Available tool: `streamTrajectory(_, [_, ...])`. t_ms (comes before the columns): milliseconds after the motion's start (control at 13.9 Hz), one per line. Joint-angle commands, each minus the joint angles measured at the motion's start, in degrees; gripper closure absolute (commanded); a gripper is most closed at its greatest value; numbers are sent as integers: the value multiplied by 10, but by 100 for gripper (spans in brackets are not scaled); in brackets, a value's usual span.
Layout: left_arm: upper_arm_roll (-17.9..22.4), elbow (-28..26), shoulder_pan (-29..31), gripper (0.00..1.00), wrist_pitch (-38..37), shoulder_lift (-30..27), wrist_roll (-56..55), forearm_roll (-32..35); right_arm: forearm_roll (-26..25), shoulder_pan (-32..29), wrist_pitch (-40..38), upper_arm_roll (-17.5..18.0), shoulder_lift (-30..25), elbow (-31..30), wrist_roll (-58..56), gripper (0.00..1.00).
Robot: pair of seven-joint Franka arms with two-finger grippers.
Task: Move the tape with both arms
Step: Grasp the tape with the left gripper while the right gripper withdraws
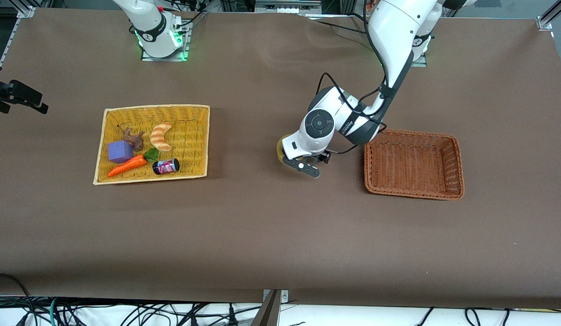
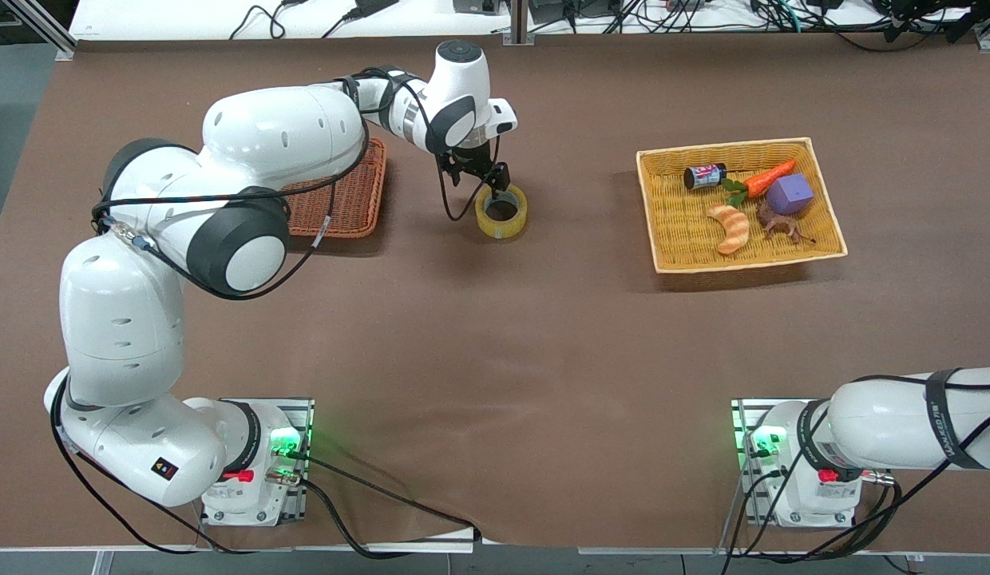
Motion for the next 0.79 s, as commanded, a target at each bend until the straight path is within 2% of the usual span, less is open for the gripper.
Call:
streamTrajectory(0, [3,8,-7,0,16,9,5,-14,6,-33,4,35,15,17,-4,0])
streamTrajectory(288, [3,9,-7,0,40,32,6,-12,-29,-20,3,43,24,32,1,0])
streamTrajectory(360, [3,7,-7,16,48,39,7,-7,-28,-20,2,43,23,32,1,0])
streamTrajectory(504, [3,8,-11,77,52,44,7,-7,-32,-19,3,43,24,32,0,0])
streamTrajectory(576, [3,8,-10,95,51,41,7,-7,-30,-19,3,44,26,32,0,0])
streamTrajectory(648, [3,8,-8,100,46,39,8,-7,-30,-18,4,44,29,33,-1,0])
streamTrajectory(720, [3,9,-6,100,44,37,8,-6,-29,-19,4,44,31,33,-2,0])
